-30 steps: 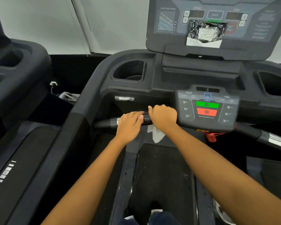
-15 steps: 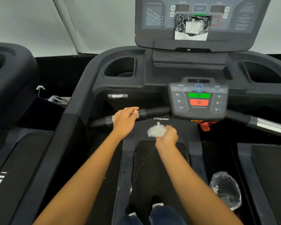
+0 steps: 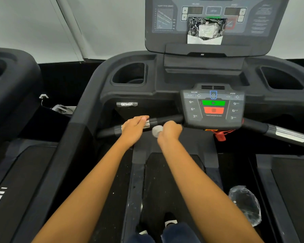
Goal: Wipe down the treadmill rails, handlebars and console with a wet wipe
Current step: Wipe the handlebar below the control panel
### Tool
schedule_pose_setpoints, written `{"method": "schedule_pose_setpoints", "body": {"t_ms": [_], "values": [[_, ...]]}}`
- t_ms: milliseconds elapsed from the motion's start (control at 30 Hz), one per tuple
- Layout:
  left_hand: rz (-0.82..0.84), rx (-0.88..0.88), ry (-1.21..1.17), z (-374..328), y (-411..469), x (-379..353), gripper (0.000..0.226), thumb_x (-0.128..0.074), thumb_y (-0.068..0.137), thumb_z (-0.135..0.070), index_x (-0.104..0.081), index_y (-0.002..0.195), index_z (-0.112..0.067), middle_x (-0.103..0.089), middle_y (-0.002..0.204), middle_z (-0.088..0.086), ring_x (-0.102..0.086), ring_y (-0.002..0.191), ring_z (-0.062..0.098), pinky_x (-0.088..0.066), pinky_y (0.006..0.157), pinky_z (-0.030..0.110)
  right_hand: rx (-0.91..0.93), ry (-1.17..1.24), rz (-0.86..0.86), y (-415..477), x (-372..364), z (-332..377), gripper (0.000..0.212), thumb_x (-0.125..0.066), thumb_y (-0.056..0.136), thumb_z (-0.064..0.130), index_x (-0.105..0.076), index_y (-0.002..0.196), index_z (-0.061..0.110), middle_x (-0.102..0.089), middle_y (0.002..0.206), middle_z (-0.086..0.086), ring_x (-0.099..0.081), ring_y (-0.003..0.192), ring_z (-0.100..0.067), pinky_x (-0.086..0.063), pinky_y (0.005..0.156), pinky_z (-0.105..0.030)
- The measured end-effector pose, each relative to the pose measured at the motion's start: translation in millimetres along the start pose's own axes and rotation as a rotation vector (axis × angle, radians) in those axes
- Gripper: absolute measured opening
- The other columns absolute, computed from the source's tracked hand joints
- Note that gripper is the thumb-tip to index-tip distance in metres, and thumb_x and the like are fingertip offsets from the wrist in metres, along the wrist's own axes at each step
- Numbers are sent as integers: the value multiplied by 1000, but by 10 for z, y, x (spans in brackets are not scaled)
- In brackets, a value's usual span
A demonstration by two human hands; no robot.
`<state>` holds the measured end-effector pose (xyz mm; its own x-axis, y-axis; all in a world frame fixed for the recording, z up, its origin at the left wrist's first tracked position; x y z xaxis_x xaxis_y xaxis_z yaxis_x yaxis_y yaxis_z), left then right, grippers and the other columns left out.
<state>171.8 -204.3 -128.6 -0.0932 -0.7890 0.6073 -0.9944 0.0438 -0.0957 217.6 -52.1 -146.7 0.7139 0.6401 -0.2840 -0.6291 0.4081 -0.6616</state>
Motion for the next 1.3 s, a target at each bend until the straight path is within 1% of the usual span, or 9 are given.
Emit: {"method": "schedule_pose_setpoints", "body": {"t_ms": [133,200,267,467,633,800,1000,1167,1300], "values": [[-11,-14,-31,-13,-4,-7,38,-35,103,-29,-59,131,-20,-58,133,2,-50,123,16,-36,107,33,193,-226,112,-164,-131,36,35,-35,92,-5,-35,115,20,-44,91,5,-47,71,-10,-45,73,-32],[8,-20,-65,15,6,-9,37,-36,103,-27,-58,131,-18,-58,133,2,-50,124,15,-37,108,34,431,-289,195,-359,-250,28,64,-30,89,-12,-29,142,23,-41,129,10,-48,114,-11,-33,105,-28],[7,-44,-67,38,-5,20,36,-39,102,-27,-58,131,-17,-58,132,1,-51,124,15,-38,106,32,715,-450,151,-396,-245,244,76,-29,86,-19,-11,153,10,-17,159,-4,-18,146,-18,-12,119,-27],[-120,-57,194,159,-217,212,39,-28,103,-35,-58,129,-28,-57,131,-13,-45,126,8,-7,118,47,1140,-1552,57,-44,-391,19,77,-59,80,-2,-24,149,2,-19,158,-15,-4,148,-38,-7,118,-50],[-234,-61,-29,249,-359,591,37,-35,104,-26,-61,124,-10,-63,122,4,-56,112,14,-41,101,33,1393,-1750,362,-534,-1052,-838,66,-50,94,18,-20,151,2,-27,155,-17,-14,147,-33,-10,119,-45],[-297,-54,23,342,-412,857,33,-35,104,-27,-63,114,-13,-60,109,2,-50,100,7,-41,92,31,1472,-1985,704,-759,-1270,-1271,74,-49,96,23,-5,153,7,-6,161,-13,-1,149,-26,1,121,-42],[-181,-87,144,234,-298,545,42,-31,103,-34,-62,95,-6,-62,94,5,-57,89,22,-47,83,45,1541,-1844,29,-129,-587,-66,65,-65,83,13,-41,143,7,-48,142,-7,-39,138,-22,-25,115,-44],[-89,-108,211,169,-190,284,45,-36,102,-38,-54,134,-12,-53,136,5,-47,126,22,-38,106,40,1232,-1898,-65,55,-473,112,67,-54,90,10,-21,148,1,-25,154,-15,-9,148,-32,-9,119,-44],[-59,-120,255,198,-150,263,41,-40,101,-26,-51,137,-10,-53,137,9,-50,124,23,-40,104,39,1388,-1902,388,-388,-903,-555,60,-44,95,8,-18,149,1,-22,154,-16,-8,147,-32,-7,120,-41]]}}
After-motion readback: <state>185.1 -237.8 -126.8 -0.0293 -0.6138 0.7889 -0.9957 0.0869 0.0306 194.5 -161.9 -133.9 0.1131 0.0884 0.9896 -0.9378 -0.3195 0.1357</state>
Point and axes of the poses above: each hand's wrist, its own y-axis towards the middle knuckle, its own x-axis out of the back of the hand, z = x × y, the point moved 10 cm from there along y, towards the middle knuckle
